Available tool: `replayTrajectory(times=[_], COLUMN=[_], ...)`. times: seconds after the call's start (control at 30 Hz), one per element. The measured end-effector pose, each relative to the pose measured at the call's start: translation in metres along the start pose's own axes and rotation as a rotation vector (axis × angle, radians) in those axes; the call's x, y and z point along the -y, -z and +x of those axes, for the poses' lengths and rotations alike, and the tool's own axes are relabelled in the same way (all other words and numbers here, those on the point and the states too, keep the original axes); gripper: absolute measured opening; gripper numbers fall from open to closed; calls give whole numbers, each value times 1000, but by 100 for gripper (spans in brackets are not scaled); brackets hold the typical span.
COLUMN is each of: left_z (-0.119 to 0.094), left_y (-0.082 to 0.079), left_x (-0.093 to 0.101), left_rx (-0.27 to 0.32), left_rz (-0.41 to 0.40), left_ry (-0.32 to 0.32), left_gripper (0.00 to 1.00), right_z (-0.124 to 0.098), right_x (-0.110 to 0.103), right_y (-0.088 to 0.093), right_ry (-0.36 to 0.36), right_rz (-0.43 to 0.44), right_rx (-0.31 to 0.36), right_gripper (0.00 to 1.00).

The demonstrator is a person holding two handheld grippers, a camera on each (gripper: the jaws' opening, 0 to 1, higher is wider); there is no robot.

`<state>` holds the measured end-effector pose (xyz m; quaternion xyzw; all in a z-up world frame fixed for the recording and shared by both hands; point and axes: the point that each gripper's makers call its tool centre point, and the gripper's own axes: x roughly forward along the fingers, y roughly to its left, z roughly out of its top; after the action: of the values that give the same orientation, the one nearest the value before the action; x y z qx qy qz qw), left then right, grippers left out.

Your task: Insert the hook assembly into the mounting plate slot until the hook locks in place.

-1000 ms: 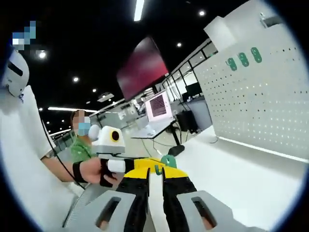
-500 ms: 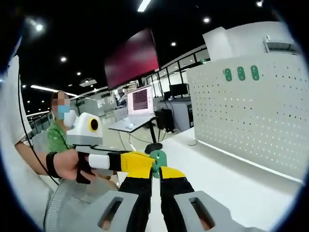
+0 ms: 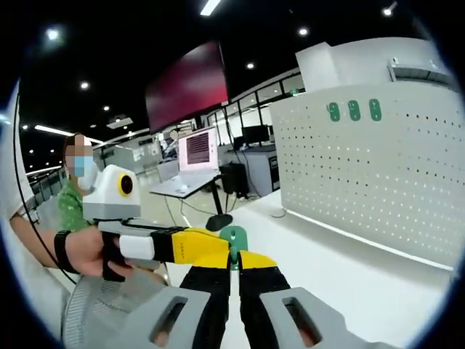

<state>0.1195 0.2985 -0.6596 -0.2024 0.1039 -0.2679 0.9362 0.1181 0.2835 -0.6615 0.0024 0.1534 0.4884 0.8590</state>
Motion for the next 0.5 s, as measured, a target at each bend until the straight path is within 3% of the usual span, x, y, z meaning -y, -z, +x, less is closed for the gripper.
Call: replayTrajectory(times=[0.23,0.5], left_z=[2,3], left_y=[0,4], left_x=[1,-3], left_rx=[0,-14], left_rz=[6,3], left_ry=[1,-20], left_gripper=[2,2], right_z=[-1,-1], right_x=[3,4], right_y=[0,-4], right_ry=[22,12], right_rz=[-24,-24], right_rx=[-21,-1], right_gripper=[1,2])
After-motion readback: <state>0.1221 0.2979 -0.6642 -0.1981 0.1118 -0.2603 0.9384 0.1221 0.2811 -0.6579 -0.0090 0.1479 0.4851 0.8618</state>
